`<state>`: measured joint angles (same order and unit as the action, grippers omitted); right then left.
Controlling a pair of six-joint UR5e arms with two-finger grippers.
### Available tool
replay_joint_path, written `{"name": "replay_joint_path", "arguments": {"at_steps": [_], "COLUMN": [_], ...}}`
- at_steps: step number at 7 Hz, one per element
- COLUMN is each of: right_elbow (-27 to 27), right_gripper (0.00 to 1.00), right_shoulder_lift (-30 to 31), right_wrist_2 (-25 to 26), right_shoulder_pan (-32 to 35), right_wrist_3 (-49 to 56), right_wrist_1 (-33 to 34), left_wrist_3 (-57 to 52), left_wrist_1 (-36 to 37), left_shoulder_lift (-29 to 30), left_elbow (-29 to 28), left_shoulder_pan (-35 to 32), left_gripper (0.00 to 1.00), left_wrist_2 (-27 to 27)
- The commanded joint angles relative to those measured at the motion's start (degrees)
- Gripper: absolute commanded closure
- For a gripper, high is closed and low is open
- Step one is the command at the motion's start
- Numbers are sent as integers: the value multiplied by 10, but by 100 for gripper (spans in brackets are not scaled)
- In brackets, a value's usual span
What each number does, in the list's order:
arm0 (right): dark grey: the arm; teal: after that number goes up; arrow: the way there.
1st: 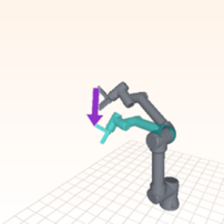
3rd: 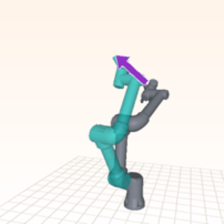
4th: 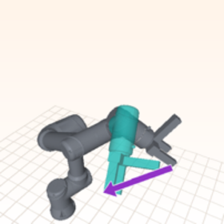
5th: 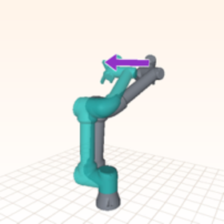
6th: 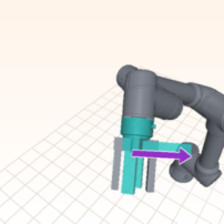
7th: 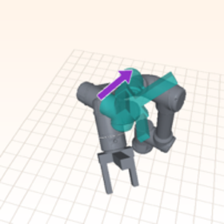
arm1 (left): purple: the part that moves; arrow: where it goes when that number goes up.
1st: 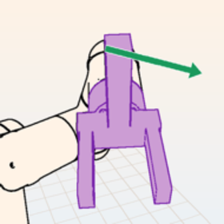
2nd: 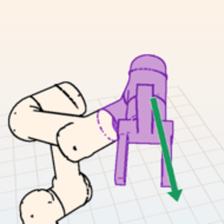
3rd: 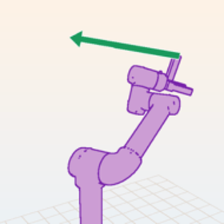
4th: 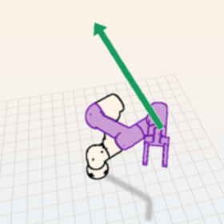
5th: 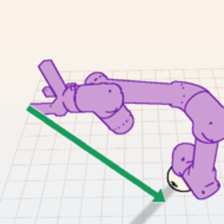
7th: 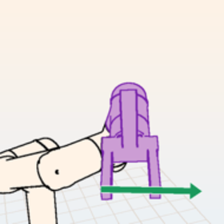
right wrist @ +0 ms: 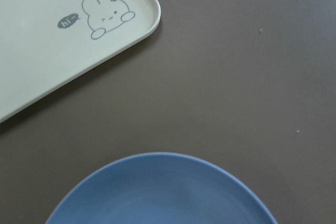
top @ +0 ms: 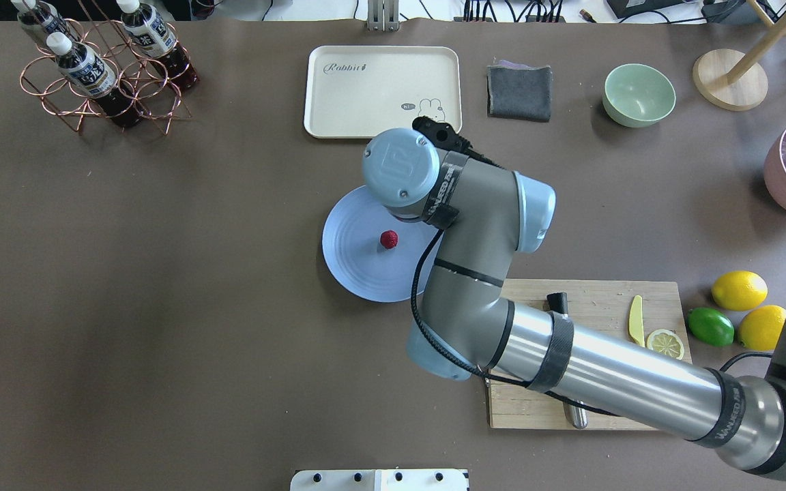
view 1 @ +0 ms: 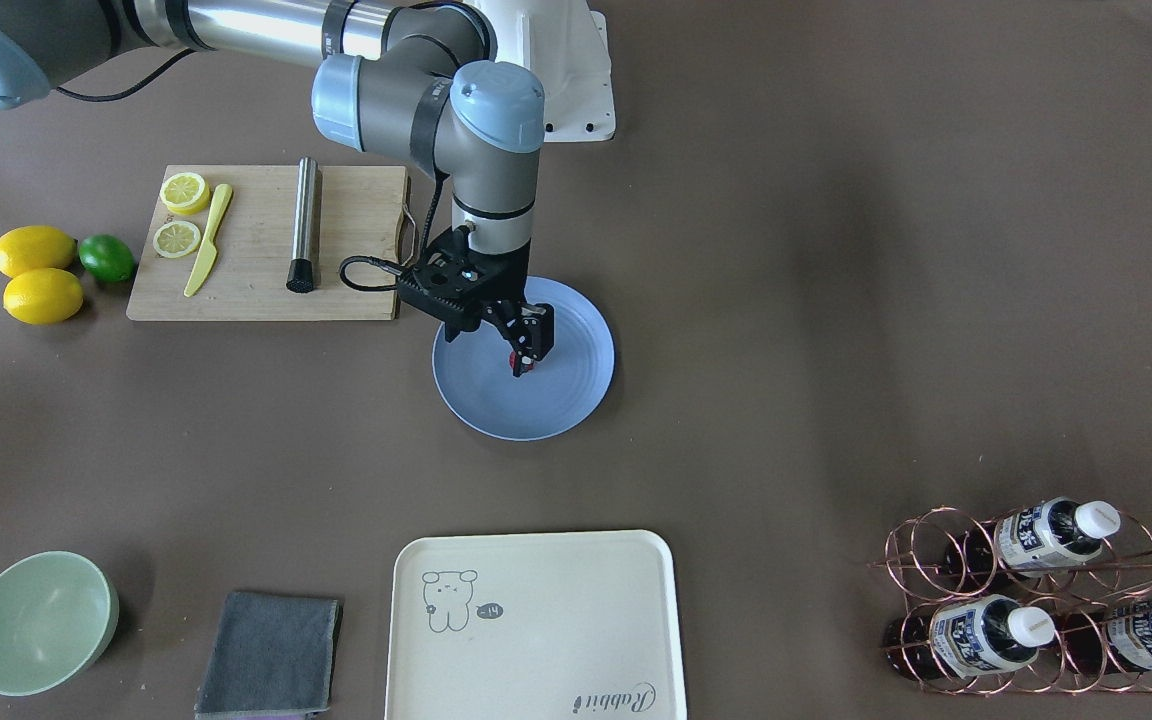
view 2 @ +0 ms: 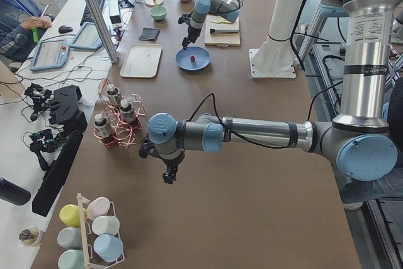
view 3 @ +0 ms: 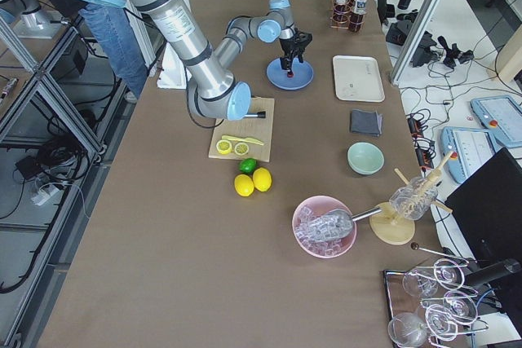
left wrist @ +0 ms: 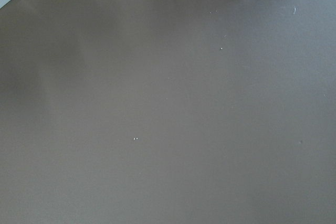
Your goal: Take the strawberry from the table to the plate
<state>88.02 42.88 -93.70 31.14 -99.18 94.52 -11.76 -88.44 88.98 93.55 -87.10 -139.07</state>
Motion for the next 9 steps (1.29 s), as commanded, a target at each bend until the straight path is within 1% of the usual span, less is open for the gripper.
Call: {"name": "replay_joint_path", "arguments": {"at_steps": [1, 2, 4, 5, 6, 8, 9], "right_elbow": [63, 94, 162, 180, 189, 188, 185], "right_gripper": [0, 0, 0, 0, 0, 0, 0], "right_shoulder_lift": [75, 130, 242, 285, 334, 408, 443], "right_wrist_2": [-97, -129, -178, -210, -222, -272, -287], "right_shoulder_pan": [93, 139, 219, 265, 303, 397, 440], "right_wrist_3": [155, 253, 424, 502, 588, 790, 884], "right_wrist_1": [18, 17, 13, 13, 12, 12, 12], "left_wrist_3": [1, 1, 1, 1, 1, 1, 3], "left_wrist_1": [3, 7, 6, 6, 6, 6, 6], "left_shoulder_lift": [-7, -8, -20, -21, -21, -21, -19], "left_elbow": [0, 1, 1, 1, 1, 1, 4], "left_shoulder_pan": [0, 0, -4, -4, -4, -5, -5], "left_gripper": [2, 2, 2, 2, 2, 2, 2], "left_wrist_2": [19, 50, 52, 53, 52, 50, 51]}}
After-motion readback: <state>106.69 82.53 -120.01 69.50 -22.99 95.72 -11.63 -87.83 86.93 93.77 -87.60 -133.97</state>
